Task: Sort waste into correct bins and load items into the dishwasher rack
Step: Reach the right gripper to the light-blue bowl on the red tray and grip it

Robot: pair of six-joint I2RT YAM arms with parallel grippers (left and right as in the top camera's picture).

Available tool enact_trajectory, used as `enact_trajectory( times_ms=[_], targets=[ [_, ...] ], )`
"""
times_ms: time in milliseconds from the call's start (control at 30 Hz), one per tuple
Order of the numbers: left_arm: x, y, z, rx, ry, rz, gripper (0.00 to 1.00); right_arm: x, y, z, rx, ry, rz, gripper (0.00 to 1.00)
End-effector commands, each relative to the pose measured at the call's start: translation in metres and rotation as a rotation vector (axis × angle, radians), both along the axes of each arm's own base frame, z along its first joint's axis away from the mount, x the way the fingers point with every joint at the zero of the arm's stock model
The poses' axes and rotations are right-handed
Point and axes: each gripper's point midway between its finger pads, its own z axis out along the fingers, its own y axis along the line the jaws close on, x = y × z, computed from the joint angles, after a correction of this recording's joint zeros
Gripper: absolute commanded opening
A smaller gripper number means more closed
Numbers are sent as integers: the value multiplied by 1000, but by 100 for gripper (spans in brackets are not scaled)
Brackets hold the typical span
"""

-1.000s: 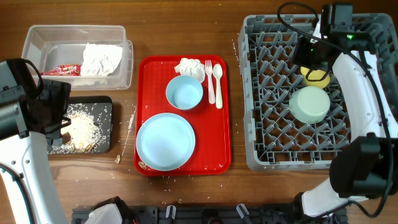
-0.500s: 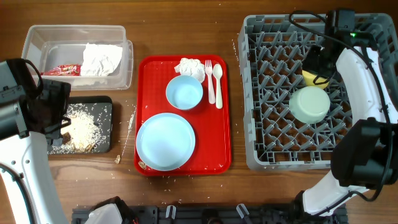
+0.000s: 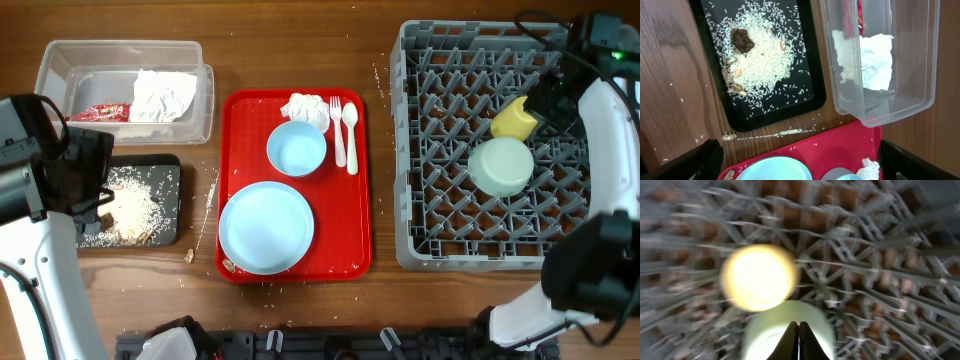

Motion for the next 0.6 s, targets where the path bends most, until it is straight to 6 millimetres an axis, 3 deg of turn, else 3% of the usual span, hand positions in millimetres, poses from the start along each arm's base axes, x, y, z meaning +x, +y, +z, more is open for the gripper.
enact_trajectory(
  times_ms=[0, 33, 100, 133, 233, 267, 400, 500, 567],
  targets=[
    [1, 2, 4, 2, -12, 9, 100, 21, 69, 62, 184, -234, 282, 6],
    [1, 2, 4, 2, -12, 9, 100, 24, 93, 71, 244, -275, 375, 7],
    [1, 2, 4, 2, -12, 9, 100, 28, 164, 92, 383, -364, 637, 16],
    [1, 2, 4, 2, -12, 9, 100, 27, 182, 95, 411, -376, 689, 23],
    [1, 2, 4, 2, -12, 9, 100, 21, 266, 97, 422, -387, 892, 51],
    [1, 2, 4, 2, -12, 9, 100, 21, 293, 94, 396, -390, 932, 55],
    [1, 2, 4, 2, -12, 9, 100, 14, 378, 59, 312, -351, 989, 58],
    [1, 2, 4, 2, -12, 9, 100, 4, 436, 7, 257, -286, 1018, 59],
    [1, 2, 4, 2, -12, 9, 100, -2, 457, -29, 217, -238, 1009, 59]
  ],
)
